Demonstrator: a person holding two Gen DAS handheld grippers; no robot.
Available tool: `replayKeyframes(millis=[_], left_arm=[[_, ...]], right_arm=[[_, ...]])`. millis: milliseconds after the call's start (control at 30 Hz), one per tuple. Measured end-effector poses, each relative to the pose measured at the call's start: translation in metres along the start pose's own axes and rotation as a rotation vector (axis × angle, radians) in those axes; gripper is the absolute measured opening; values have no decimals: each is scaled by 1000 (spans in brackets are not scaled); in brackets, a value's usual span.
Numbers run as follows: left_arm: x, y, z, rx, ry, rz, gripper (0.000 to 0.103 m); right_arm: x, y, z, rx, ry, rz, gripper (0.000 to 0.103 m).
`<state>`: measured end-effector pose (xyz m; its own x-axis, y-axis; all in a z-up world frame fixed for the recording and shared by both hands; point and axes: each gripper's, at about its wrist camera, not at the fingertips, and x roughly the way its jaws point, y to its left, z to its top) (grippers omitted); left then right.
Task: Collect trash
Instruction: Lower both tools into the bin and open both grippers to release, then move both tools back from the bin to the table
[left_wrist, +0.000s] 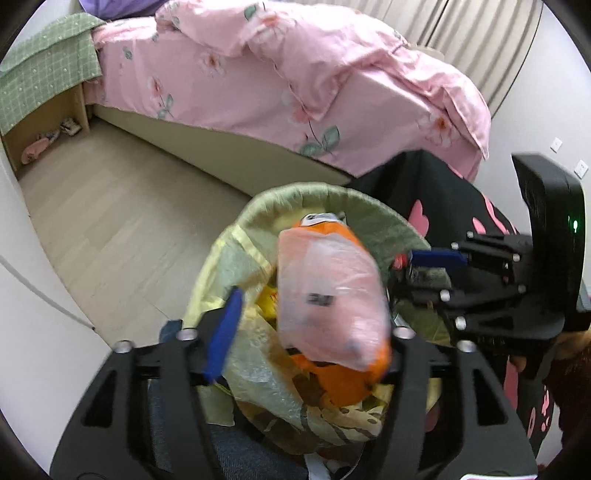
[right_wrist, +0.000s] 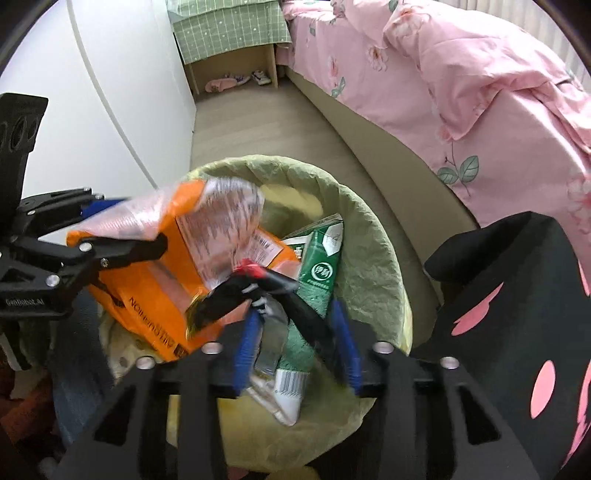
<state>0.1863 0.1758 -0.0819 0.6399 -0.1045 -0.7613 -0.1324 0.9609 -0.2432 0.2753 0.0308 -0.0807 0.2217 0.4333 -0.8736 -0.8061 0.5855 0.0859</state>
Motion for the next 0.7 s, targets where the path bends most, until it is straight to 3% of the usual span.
replayKeyframes(millis=[167, 367, 467, 633, 700], left_arm=[[-16, -6, 8, 15, -34, 40, 72], [-13, -26, 0, 83, 23, -25, 73], [-13, -31, -6, 71, 25, -74, 73], [9, -41, -8, 94, 73, -92, 64], [26, -43, -10, 106, 106, -65, 63]], right_arm=[[-17, 2, -6, 2, -45, -23, 45], [-47, -5, -19, 32, -109, -68, 45], [-62, -10, -26, 53, -146, -93, 45], [-97, -26, -38, 98, -218, -153, 45], [-110, -37, -44, 127, -245, -177, 45]])
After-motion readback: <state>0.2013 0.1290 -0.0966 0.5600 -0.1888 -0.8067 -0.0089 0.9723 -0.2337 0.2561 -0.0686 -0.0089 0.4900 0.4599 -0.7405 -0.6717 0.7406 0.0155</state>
